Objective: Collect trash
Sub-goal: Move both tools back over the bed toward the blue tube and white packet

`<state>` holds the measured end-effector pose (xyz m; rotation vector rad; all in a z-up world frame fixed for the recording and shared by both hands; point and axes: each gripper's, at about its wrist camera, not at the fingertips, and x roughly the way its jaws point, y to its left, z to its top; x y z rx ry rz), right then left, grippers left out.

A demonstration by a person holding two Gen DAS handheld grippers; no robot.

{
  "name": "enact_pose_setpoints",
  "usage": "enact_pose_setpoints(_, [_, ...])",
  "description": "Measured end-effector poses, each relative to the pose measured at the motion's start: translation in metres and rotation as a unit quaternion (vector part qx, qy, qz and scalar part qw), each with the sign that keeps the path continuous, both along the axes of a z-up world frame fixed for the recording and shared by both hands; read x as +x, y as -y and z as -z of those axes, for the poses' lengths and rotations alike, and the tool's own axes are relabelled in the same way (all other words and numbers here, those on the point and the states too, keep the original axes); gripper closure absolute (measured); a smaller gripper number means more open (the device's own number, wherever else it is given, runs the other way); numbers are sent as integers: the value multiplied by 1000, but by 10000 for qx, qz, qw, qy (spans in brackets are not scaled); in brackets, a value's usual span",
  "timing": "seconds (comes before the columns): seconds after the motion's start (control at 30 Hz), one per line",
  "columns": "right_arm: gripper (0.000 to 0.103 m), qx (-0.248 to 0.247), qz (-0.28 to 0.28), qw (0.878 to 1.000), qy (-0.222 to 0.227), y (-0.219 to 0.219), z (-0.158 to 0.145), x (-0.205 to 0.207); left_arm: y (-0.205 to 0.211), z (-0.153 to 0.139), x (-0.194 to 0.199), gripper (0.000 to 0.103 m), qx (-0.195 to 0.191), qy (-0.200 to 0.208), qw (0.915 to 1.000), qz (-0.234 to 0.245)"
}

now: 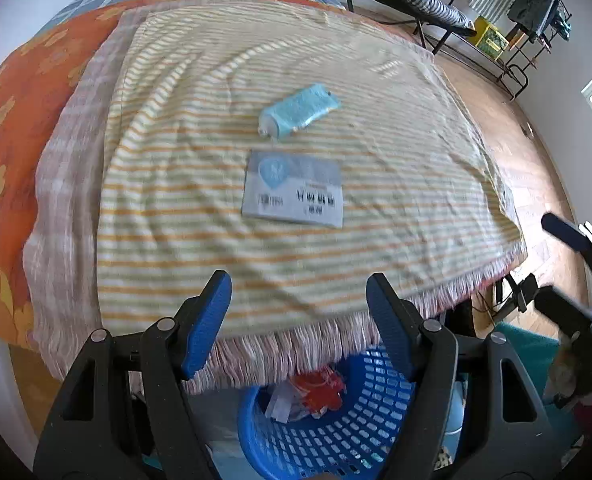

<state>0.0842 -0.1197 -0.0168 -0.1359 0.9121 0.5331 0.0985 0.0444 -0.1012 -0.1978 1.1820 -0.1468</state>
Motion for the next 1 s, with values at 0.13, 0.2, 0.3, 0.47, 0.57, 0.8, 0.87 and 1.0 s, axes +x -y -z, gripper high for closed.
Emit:
enact_pose_setpoints(0.13, [0, -10, -175, 9998, -63, -11, -8, 35, 0, -3, 14, 31, 147, 86, 9998, 51])
enact_pose_setpoints(0.2, [0, -100, -229, 9997, -5, -17, -10, 46, -1, -3, 20, 31, 184, 104, 9998, 60])
enact_pose_setpoints(0.3, [1, -210, -371, 9990, 100, -28, -10, 63, -3, -4, 29, 31, 165, 130, 9997, 85])
enact_pose_setpoints(0.47, [12, -223, -649, 9976, 67, -46, -4, 91, -8, -5, 38, 31, 201, 175, 9995, 147])
enact_pose_setpoints(0.57, [24, -188, -862, 9960, -122, -60, 6, 110, -14, -6, 39, 31, 142, 189, 9996, 139])
enact_pose_setpoints(0.8, [40, 143, -1198, 9881, -956, -102, 47, 162, -23, 4, 30, 31, 92, 61, 9994, 315])
enact_pose_setpoints(0.87, [43, 200, -1298, 9851, -1114, -116, 56, 171, -25, 8, 25, 31, 49, -2, 9994, 339])
enact_pose_setpoints(1.0, [43, 158, -1490, 9802, -1298, -147, 74, 188, -27, 15, 17, 31, -175, -148, 9992, 335])
